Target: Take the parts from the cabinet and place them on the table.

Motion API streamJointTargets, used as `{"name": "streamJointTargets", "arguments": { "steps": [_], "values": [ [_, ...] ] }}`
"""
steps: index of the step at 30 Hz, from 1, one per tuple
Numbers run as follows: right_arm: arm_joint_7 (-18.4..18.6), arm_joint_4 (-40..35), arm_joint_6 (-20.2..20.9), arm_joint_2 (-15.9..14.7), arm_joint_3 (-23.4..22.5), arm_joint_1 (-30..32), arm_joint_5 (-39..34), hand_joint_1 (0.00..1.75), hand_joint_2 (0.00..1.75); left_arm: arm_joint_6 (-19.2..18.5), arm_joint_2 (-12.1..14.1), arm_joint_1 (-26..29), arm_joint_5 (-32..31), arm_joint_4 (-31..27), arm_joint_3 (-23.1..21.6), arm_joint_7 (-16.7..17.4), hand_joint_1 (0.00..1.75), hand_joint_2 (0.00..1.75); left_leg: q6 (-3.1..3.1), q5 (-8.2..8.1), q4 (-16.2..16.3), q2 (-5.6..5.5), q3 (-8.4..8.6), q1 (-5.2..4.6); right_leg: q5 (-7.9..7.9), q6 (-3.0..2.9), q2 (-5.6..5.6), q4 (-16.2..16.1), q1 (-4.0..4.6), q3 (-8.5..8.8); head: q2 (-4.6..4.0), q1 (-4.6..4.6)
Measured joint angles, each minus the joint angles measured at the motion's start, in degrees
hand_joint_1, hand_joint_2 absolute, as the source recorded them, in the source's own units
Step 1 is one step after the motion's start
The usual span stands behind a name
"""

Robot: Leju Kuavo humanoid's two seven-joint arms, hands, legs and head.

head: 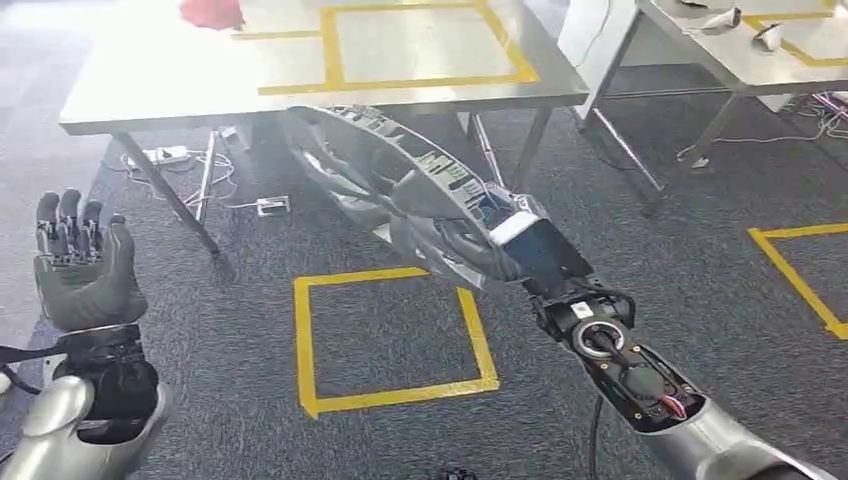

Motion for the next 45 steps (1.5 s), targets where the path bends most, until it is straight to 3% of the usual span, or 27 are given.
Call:
{"name": "streamJointTargets", "arguments": {
  "steps": [2, 3, 4, 5, 7, 9, 13, 14, 15, 18, 19, 20, 23, 24, 26, 28, 29, 31, 33, 34, 35, 37, 38, 40, 43, 44, 45],
  "values": [
    [0.0, 0.0, 0.0, 0.0, 0.0, 0.0, 0.0, 1.75, 1.75, 0.0, -0.1, 0.0, 0.0, 0.0, 0.0, 0.0, 0.0, 1.75, -0.09, -1.01, 0.0, -0.15, 1.64, -0.3, 7.34, -1.02, 0.01, -10.5, 0.44, 3.63, 0.0, 0.57],
    [0.0, 0.0, 0.0, 0.0, -0.1, -0.1, 0.0, 1.75, 1.75, 0.0, -0.2, 0.1, 0.0, 0.0, 0.0, 0.0, 0.0, 1.75, -0.17, -1.38, -0.2, -0.14, 2.03, -0.13, 9.15, -1.89, -0.03, -14.1, 0.78, 4.94, 0.0, 0.79],
    [0.0, 0.0, -0.1, 0.0, -0.1, -0.1, 0.0, 1.75, 1.75, 0.0, -0.2, 0.0, 0.0, 0.0, 0.0, 0.0, 0.0, 1.75, -0.41, -1.47, -0.3, -0.2, 2.11, -0.28, 7.81, -1.94, -0.06, -14.7, 1.15, 4.8, 0.0, 0.02],
    [0.0, -0.1, -0.1, 0.0, -0.1, -0.4, 0.0, 1.75, 1.75, 0.0, -0.2, 0.0, 0.0, 0.0, 0.0, 0.0, 0.0, 1.75, -0.89, -1.7, -0.1, -0.16, 1.67, -0.18, 7.77, -2.23, -0.04, -16.8, 1.29, 6.37, 0.0, 0.62],
    [0.0, -0.1, -0.1, 0.0, -0.1, -0.3, 0.0, 1.75, 1.75, -0.2, -0.2, 0.2, 0.0, 0.0, 0.0, 0.0, 0.0, 1.75, -1.35, -1.53, -0.1, 0.01, 2.2, -0.34, 7.76, -2.59, -0.16, -17.0, 1.38, 6.34, 0.0, 0.59],
    [0.1, -0.1, -0.2, 0.0, -0.1, -0.2, 0.0, 1.75, 1.75, -0.2, -0.2, -0.1, 0.0, 0.0, 0.0, -0.2, 0.0, 1.75, -1.84, -2.35, 1.9, 0.2, 1.52, -0.2, 7.8, -2.85, -0.07, -18.0, 0.55, 7.94, 0.0, 0.64],
    [-0.2, -0.1, -0.4, 0.0, 0.0, -0.3, 0.0, 1.75, 1.75, -0.5, -0.2, -0.2, 0.1, 0.3, 0.0, -0.6, 0.0, 1.75, -3.48, -7.77, 17.8, 0.26, -9.29, 0.61, 6.75, -3.25, -0.09, -18.0, 0.26, 8.63, 0.0, -0.98],
    [-0.2, -0.1, -0.4, 0.0, 0.0, -0.2, 0.0, 1.75, 1.75, -0.5, -0.2, -0.2, 0.1, 0.4, 0.0, -0.8, 0.0, 1.75, -3.62, -7.17, 18.3, 0.28, -10.58, 0.81, 6.34, -3.16, -0.06, -18.0, 0.19, 9.05, 0.0, -1.07],
    [-0.2, 0.0, -0.4, 0.0, 0.0, 0.0, 0.0, 1.75, 1.75, -0.5, -0.2, -0.2, 0.2, 0.6, 0.0, -0.9, 0.0, 1.75, -3.78, -5.04, 16.2, 0.31, -10.39, 0.96, 5.87, -2.98, -0.03, -18.0, 0.05, 9.66, 0.0, -1.31],
    [-0.3, 0.1, -0.4, 0.0, 0.0, -0.1, 0.0, 1.75, 1.75, -0.9, -0.2, -0.3, 0.2, 0.7, 0.0, -1.1, 0.0, 1.75, -4.04, 5.47, 0.8, 0.66, -5.0, 1.32, 4.02, -1.91, -0.01, -17.9, -0.41, 11.69, 0.0, -1.96],
    [-0.5, 0.2, -0.4, 0.0, 0.0, -0.2, 0.0, 1.75, 1.75, -1.1, -0.2, -0.4, 0.2, 0.9, 0.0, -1.2, 0.0, 1.75, -3.9, 3.88, -0.2, 0.67, -4.74, 1.0, 3.64, -1.45, 0.02, -17.6, -0.32, 12.02, 0.0, -2.46],
    [-0.7, 0.2, -0.5, 0.0, 0.0, -0.5, 0.0, 1.75, 1.75, -1.2, -0.2, -0.4, 0.2, 1.0, 0.0, -1.3, 0.0, 1.75, -2.81, 3.24, -0.2, 0.69, -4.64, 0.77, 3.36, -1.03, 0.17, -17.7, -0.16, 11.59, 0.0, -2.75],
    [-0.6, 0.2, -0.6, 0.0, -0.1, -0.4, 0.0, 1.75, 1.75, -1.2, -0.2, -0.6, 0.2, 1.1, 0.0, -1.6, 0.0, 1.75, -1.41, 3.34, -0.2, 0.37, -3.78, 0.77, 2.79, -0.07, 0.05, -17.8, -0.29, 12.79, 0.0, -2.12],
    [-0.6, 0.2, -0.6, 0.0, -0.1, -0.4, 0.0, 1.75, 1.75, -1.2, -0.3, -0.6, 0.2, 1.1, 0.0, -1.7, 0.0, 1.75, -1.02, 3.05, -0.5, 0.34, -3.09, 0.88, 2.5, 0.08, -0.13, -16.0, -0.39, 11.74, 0.0, -1.7],
    [-0.7, 0.2, -0.6, 0.0, -0.1, -0.5, 0.0, 1.75, 1.75, -1.3, -0.3, -0.6, 0.2, 1.2, 0.0, -1.8, 0.0, 1.75, -0.39, 2.38, -0.4, 0.32, -2.25, 0.79, 0.52, 0.09, -0.13, -7.6, -0.37, 7.22, 0.0, -0.65],
    [-0.7, 0.2, -0.6, 0.0, -0.1, -0.4, 0.0, 1.75, 1.75, -1.3, -0.4, -0.6, 0.2, 1.4, 0.0, -1.8, 0.0, 1.75, -0.17, 1.5, -0.4, 0.3, -1.39, 0.45, -2.99, 0.19, -0.12, 1.0, -0.12, 1.36, 0.0, 0.04],
    [-0.7, 0.3, -0.6, 0.0, 0.0, -0.3, 0.0, 1.75, 1.75, -1.3, -0.4, -0.6, 0.2, 1.6, 0.0, -1.8, 0.0, 1.75, -0.11, 1.04, -0.4, 0.19, -0.81, 0.27, -3.58, 0.09, -0.12, 2.0, -0.07, -0.07, 0.0, 0.24],
    [-0.6, 0.5, -0.6, 0.0, -0.1, -0.1, 0.0, 1.75, 1.75, -1.5, -0.4, -0.5, 0.2, 1.6, 0.0, -1.8, 0.0, 1.75, 0.01, -0.07, -0.4, -0.07, 0.84, -0.09, -0.63, -0.72, -0.12, -2.4, 0.2, 0.38, 0.0, 0.51],
    [-0.7, 0.5, -0.5, 0.0, -0.1, -0.1, 0.0, 1.75, 1.75, -1.6, -0.5, -0.5, 0.1, 1.6, 0.0, -1.8, 0.0, 1.75, 0.03, -1.27, -0.5, -0.23, 2.62, -0.46, 7.53, -2.31, -0.05, -12.7, 1.05, 3.18, 0.0, 1.12],
    [-0.7, 0.5, -0.5, 0.0, -0.1, -0.1, 0.0, 1.75, 1.75, -1.6, -0.5, -0.5, 0.1, 1.7, 0.0, -1.8, 0.0, 1.75, -0.14, -1.77, -0.4, -0.21, 3.04, -0.44, 10.98, -3.5, -0.06, -16.4, 1.72, 3.34, 0.0, 0.86],
    [-0.7, 0.5, -0.5, 0.0, -0.2, -0.3, 0.0, 1.75, 1.75, -1.5, -0.5, -0.3, 0.0, 1.7, 0.0, -1.6, 0.0, 1.75, -0.43, -1.87, -0.8, -0.47, 2.7, -0.4, 9.35, -3.53, -0.06, -17.5, 1.82, 4.09, 0.0, 0.44],
    [-0.6, 0.3, -0.4, 0.0, -0.2, -0.3, 0.0, 1.75, 1.75, -1.5, -0.5, -0.3, 0.0, 1.7, 0.0, -1.2, 0.0, 1.75, -0.98, -2.04, -0.3, -0.27, 2.83, -0.31, 9.62, -3.78, 0.1, -18.1, 2.14, 4.76, 0.0, 0.81],
    [-0.5, 0.3, -0.3, 0.0, -0.2, -0.3, 0.0, 1.75, 1.75, -1.3, -0.6, -0.5, -0.1, 1.5, 0.0, -1.1, 0.0, 1.75, -1.29, -2.13, -0.9, -0.31, 3.5, -0.46, 9.64, -3.95, 0.15, -18.2, 1.65, 5.77, 0.0, 0.9],
    [-0.4, 0.2, -0.3, 0.0, -0.3, -0.2, 0.0, 1.75, 1.75, -1.2, -0.6, -0.7, -0.2, 1.4, 0.0, -0.9, 0.0, 1.75, -1.87, -2.59, 2.9, 0.11, 1.85, -0.31, 9.4, -4.22, 0.1, -19.1, 1.2, 7.36, 0.0, 0.64],
    [-0.3, -0.1, -0.2, 0.0, -0.3, -0.2, 0.0, 1.75, 1.75, -1.2, -0.5, -0.4, -0.2, 1.4, 0.0, -0.4, 0.0, 1.75, -3.08, -7.08, 15.9, 0.16, -7.1, 0.42, 8.35, -4.42, 0.04, -19.1, 0.95, 8.11, 0.0, -0.48],
    [-0.2, -0.1, -0.1, 0.0, -0.3, -0.1, 0.0, 1.75, 1.75, -1.2, -0.5, -0.3, -0.3, 1.4, 0.0, -0.2, 0.0, 1.75, -3.38, -8.09, 17.8, 0.21, -9.08, 0.66, 7.91, -4.32, 0.07, -19.0, 0.91, 8.52, 0.0, -0.65],
    [0.0, -0.1, 0.0, 0.0, -0.3, 0.2, 0.0, 1.75, 1.75, -1.2, -0.5, -0.3, -0.3, 1.4, 0.0, 0.0, 0.0, 1.75, -3.61, -7.37, 17.0, 0.26, -9.63, 0.88, 7.4, -4.19, 0.08, -19.0, 0.86, 9.03, 0.0, -0.85]
  ]
}}
